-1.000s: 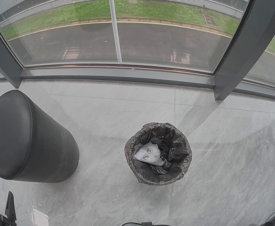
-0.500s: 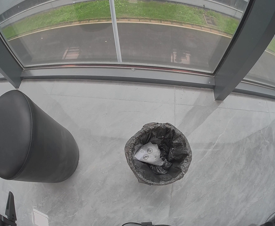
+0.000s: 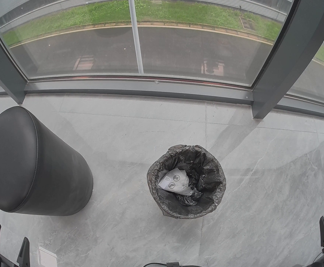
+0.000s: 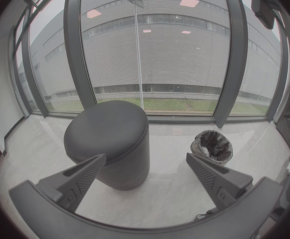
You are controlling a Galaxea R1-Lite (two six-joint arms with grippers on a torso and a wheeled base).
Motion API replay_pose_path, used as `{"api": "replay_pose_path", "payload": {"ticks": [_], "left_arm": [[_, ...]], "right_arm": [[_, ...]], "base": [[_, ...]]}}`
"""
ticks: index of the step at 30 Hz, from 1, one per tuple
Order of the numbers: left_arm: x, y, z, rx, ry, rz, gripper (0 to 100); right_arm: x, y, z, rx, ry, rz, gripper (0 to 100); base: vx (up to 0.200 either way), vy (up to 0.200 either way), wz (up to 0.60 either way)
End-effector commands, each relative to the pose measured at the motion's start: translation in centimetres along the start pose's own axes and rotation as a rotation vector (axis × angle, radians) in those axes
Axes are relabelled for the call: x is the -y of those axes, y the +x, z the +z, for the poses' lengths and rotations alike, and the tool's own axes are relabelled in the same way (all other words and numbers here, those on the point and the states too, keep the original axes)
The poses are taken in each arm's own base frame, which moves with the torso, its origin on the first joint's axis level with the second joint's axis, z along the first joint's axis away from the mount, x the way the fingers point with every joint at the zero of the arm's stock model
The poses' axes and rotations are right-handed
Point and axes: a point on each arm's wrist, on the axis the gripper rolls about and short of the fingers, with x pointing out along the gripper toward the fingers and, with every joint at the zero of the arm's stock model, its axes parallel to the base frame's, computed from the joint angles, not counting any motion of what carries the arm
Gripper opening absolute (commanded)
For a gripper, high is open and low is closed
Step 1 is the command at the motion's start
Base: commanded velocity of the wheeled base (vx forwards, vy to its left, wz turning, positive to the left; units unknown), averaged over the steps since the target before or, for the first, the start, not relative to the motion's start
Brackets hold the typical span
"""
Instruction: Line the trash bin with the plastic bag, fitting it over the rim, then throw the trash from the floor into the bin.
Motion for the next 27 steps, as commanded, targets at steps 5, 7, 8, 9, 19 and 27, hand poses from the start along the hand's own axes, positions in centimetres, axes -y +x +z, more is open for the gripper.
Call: {"api": "replay_pose_path", "payload": {"ticks": [5, 7, 8, 9, 19, 27], "left_arm": [[-0.08, 0.03, -0.42, 0.003, -0.059, 0.038, 100], [-0.08, 0.03, -0.42, 0.003, -0.059, 0.038, 100], [-0.08, 0.02, -0.42, 0.003, -0.056, 0.039, 100], [-0.08, 0.02, -0.42, 0.003, -0.056, 0.039, 100], [-0.08, 0.04, -0.45, 0.002, -0.049, 0.038, 100], [-0.06, 0.03, -0.42, 0.002, -0.021, 0.029, 100]], "right_arm": [[0.04, -0.04, -0.28, 0.006, 0.056, -0.017, 100], [0.04, -0.04, -0.28, 0.006, 0.056, -0.019, 100], [0.04, -0.04, -0.28, 0.006, 0.054, -0.019, 100], [0.04, -0.04, -0.3, 0.005, 0.053, -0.019, 100], [-0.15, -0.01, -0.72, -0.029, 0.014, 0.061, 100], [-0.14, 0.0, -0.76, -0.031, 0.02, 0.061, 100]], "base": [[0.0, 0.0, 0.0], [0.0, 0.0, 0.0], [0.0, 0.0, 0.0], [0.0, 0.0, 0.0], [0.0, 0.0, 0.0], [0.0, 0.0, 0.0]]}}
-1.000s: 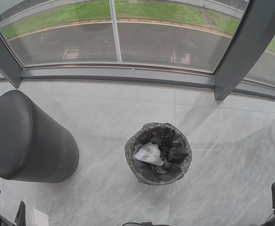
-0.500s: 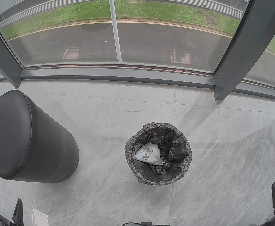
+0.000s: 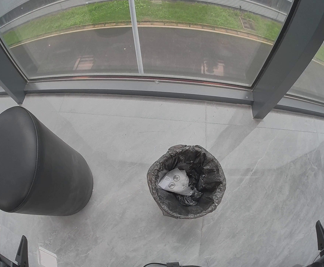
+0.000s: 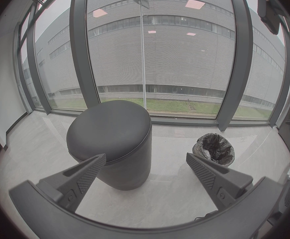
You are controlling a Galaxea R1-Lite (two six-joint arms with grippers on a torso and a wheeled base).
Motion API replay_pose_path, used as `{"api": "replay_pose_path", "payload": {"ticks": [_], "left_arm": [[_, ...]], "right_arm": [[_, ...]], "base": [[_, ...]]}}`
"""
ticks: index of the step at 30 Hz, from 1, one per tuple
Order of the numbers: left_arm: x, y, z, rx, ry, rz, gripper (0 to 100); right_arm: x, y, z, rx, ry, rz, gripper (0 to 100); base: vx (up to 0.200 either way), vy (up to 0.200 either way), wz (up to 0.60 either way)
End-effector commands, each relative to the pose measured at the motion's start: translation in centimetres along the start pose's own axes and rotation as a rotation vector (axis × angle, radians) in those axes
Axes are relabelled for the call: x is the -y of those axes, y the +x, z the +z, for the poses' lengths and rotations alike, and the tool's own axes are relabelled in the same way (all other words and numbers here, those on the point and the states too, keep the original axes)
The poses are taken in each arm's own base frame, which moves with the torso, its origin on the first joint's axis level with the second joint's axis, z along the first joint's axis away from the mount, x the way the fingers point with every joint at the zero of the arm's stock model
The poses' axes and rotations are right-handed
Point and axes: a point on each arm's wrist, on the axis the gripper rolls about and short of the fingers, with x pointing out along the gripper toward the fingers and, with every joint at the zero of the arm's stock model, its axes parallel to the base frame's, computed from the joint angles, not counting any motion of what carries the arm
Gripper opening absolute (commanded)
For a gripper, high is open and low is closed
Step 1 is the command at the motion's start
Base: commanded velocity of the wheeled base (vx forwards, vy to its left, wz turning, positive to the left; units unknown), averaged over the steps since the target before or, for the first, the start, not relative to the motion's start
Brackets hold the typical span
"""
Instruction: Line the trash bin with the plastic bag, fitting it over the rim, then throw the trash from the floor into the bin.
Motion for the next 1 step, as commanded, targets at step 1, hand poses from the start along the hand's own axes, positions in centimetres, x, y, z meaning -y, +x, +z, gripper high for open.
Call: {"api": "replay_pose_path", "payload": {"ticks": [1], "left_arm": [[0.0, 0.01, -0.46, -0.001, -0.001, -0.001, 100]], "right_arm": [[0.01, 0.01, -0.48, -0.002, 0.001, 0.001, 100]], "base": [[0.0, 0.0, 0.0]]}}
